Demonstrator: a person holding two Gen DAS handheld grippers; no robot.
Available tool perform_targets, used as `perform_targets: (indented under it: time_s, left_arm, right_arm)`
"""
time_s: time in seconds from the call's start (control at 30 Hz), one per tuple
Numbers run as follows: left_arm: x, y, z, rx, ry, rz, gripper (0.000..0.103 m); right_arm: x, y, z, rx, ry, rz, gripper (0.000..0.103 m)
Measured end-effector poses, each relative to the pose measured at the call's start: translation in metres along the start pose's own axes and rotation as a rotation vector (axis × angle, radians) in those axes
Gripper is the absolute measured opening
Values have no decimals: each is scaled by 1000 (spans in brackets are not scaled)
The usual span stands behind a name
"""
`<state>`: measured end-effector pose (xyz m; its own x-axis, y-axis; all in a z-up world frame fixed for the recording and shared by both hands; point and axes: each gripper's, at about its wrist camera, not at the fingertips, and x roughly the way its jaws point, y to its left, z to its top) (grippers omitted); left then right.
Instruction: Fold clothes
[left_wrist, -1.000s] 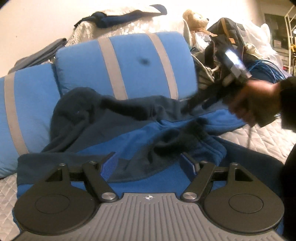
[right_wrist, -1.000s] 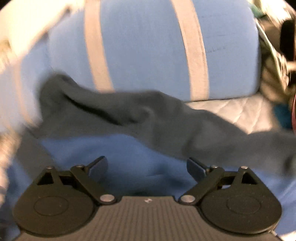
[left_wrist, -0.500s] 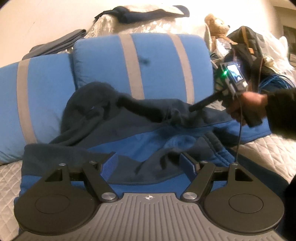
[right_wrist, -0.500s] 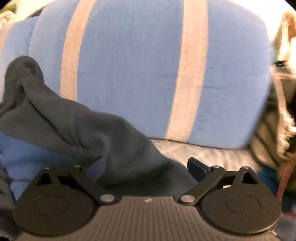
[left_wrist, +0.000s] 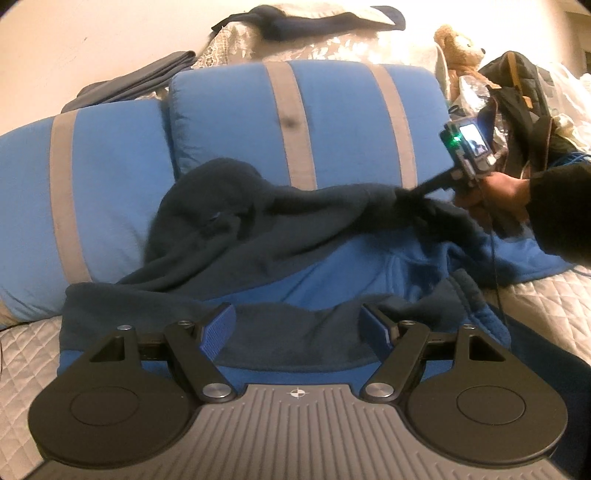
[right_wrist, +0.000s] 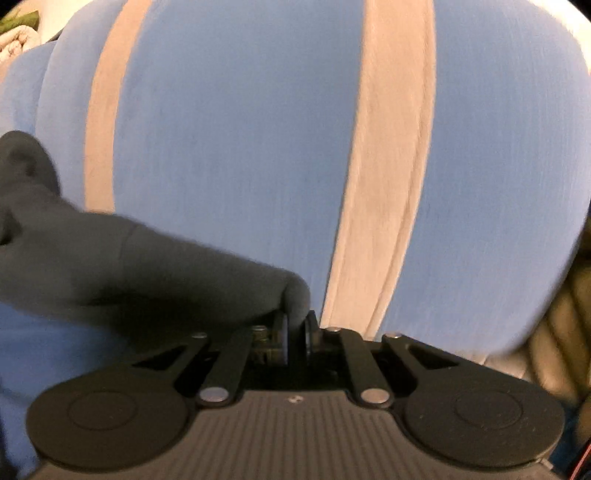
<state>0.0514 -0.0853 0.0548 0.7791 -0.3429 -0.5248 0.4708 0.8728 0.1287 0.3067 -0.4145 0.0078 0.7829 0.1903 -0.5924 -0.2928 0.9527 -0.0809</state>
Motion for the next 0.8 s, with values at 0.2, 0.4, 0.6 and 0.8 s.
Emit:
perform_targets:
  time_s: [0.2,0.4,0.6,0.8]
  left_arm:
    - [-4,7,-3,9,7,36,74]
    - [-14,17,0,-22,5,60,74]
    - [-24,19,2,-20,3,71,74]
    - [-29,21,1,-24,-2,86,74]
  right_arm:
    - [5,29,8,-116,-5,-149,50]
    - [-54,17,2,-55,-26,-4,96]
    - [-119,31,-47,-266,49,81,97]
    - [-133,56,-93,-384,116,108,89]
